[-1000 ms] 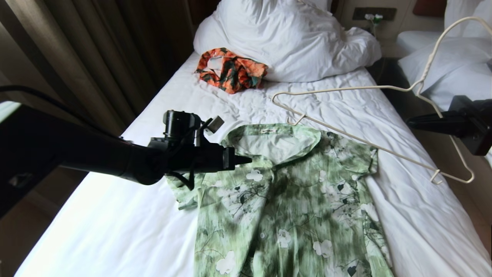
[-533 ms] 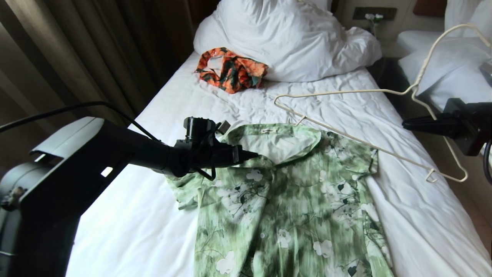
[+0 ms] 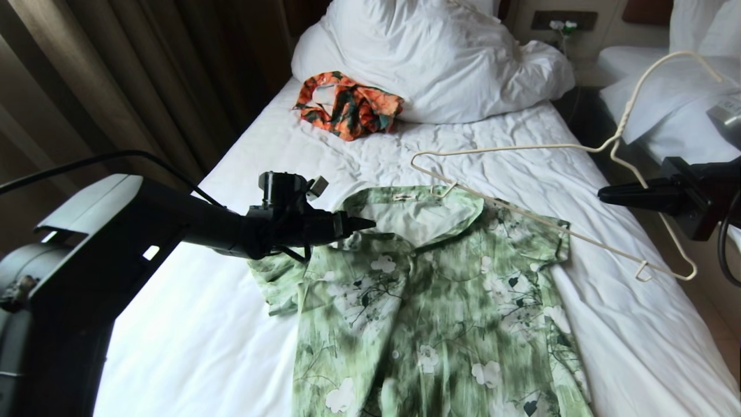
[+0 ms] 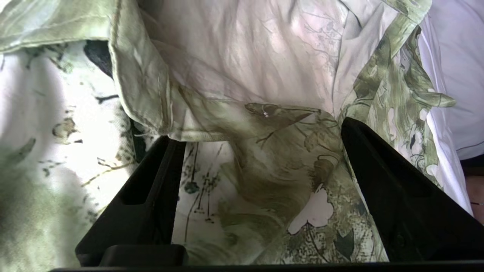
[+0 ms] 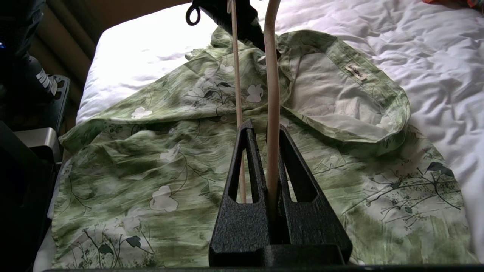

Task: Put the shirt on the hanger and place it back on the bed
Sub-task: Lift the shirt and hanger

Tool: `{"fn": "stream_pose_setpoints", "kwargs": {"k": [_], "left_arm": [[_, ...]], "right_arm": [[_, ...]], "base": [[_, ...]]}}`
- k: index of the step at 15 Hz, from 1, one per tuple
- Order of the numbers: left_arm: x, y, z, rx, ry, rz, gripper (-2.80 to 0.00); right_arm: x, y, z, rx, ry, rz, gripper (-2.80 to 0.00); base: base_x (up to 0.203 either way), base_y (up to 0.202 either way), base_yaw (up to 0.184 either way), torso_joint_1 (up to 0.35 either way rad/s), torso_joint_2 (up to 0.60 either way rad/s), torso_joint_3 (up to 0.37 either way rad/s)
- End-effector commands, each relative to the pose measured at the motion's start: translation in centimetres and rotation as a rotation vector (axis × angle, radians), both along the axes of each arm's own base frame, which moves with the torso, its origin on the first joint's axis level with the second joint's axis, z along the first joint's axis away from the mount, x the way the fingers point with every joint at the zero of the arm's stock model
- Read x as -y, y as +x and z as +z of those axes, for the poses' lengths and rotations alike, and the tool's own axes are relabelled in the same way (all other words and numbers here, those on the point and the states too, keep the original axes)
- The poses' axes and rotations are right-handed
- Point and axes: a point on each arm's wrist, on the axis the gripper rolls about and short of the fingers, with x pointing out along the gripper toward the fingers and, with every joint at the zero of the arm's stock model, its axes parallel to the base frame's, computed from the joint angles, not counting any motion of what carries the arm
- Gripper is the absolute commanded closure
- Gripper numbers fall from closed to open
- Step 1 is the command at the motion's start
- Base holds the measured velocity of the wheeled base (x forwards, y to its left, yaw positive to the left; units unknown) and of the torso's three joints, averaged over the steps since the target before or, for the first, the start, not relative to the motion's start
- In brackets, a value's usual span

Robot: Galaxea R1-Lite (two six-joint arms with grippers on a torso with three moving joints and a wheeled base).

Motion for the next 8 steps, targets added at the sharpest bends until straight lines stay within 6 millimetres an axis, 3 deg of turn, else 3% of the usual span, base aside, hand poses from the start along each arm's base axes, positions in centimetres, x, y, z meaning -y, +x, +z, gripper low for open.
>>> {"fn": "stream_pose_setpoints", "kwargs": {"k": [1,8], "left_arm": [[-0.5,1.0,0.2,0.024,-0.011,0.015,-2.8],[-0.2,3.2,-1.4,0.019,-0.023,0.071,-2.8]], "right_arm": [[0.0,-0.3,0.2,0.01,0.002,0.007,0.0],[-0.4,-0.5,0.3,0.013,0.0,0.015,0.0]], "base": [[0.0,0.0,0.0,0.0,0.0,0.0],[0.0,0.0,0.0,0.0,0.0,0.0]]}}
